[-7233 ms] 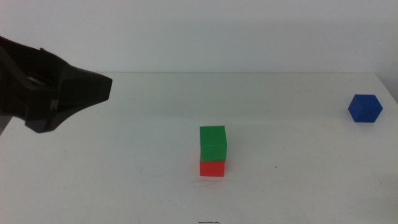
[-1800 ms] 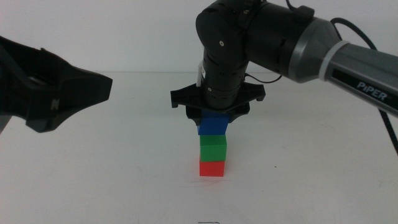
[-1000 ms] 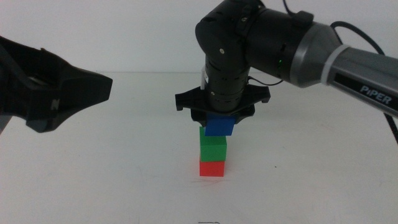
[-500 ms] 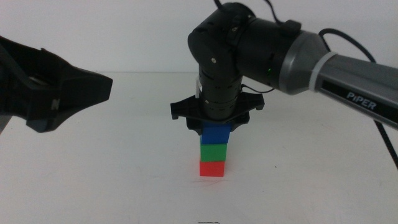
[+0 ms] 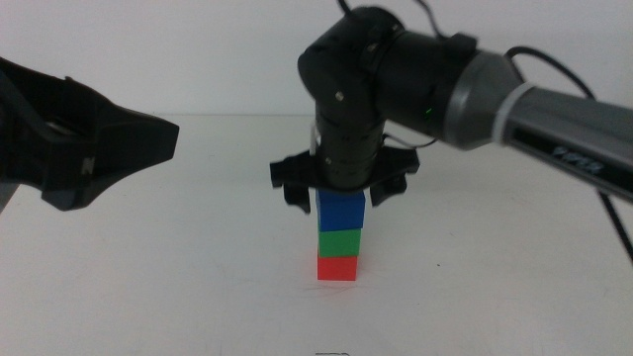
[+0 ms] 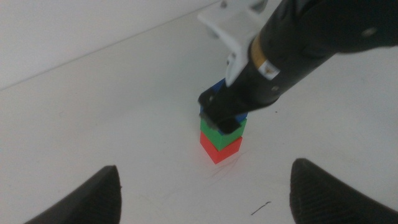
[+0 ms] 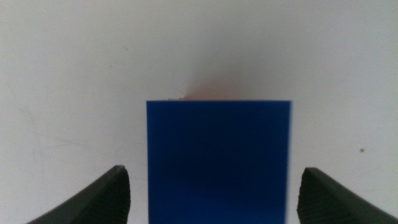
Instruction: Stack red cubes first, then green, then blue cubes in a specific spot.
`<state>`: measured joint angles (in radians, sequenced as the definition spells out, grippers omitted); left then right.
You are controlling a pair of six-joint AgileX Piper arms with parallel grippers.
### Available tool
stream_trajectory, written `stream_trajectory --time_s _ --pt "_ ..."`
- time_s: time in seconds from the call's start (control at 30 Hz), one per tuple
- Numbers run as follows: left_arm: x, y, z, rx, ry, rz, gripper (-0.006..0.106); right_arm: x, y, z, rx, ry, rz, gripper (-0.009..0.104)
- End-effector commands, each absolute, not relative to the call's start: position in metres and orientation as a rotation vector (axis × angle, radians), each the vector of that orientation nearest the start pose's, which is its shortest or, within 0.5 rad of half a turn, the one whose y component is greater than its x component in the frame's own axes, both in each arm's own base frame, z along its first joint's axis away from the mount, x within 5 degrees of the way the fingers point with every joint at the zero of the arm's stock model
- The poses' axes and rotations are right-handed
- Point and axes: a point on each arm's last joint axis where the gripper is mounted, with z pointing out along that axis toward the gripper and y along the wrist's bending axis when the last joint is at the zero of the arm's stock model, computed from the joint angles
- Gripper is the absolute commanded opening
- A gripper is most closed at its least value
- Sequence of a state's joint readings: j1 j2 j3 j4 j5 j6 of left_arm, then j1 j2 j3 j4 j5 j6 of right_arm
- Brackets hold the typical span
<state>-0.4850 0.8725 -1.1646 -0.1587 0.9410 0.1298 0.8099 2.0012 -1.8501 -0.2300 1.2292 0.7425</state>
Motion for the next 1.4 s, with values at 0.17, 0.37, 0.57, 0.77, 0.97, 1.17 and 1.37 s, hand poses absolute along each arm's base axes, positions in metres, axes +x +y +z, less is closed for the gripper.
stream_trajectory --time_s 0.17,0.37,0.57,0.77,0.97,1.17,1.37 --pt "0.127 -0.081 0.444 0.588 1.963 -0.432 0.091 0.288 0.25 0.383 -0.136 2.555 0.108 0.087" --pt "0.127 -0.081 0.444 0.588 1.963 -0.432 0.091 0.268 0.191 0.448 -0.219 2.379 0.139 0.087" --pt "0.127 -0.081 0.444 0.588 1.963 -0.432 0.091 0.237 0.102 0.485 -0.147 2.149 0.138 0.087" --pt "0.127 -0.081 0.444 0.588 1.963 -0.432 0.091 0.193 0.023 0.478 0.042 2.019 0.059 0.087" --pt "0.127 -0.081 0.444 0.588 1.963 -0.432 0.091 0.175 0.001 0.456 0.062 1.987 0.061 0.087" --pt "0.127 -0.081 0.444 0.588 1.963 -0.432 0.091 0.177 -0.001 0.452 0.074 1.98 0.057 0.087" --pt "0.127 -0.081 0.444 0.588 1.963 -0.432 0.091 0.177 -0.001 0.453 0.07 1.976 0.048 0.087"
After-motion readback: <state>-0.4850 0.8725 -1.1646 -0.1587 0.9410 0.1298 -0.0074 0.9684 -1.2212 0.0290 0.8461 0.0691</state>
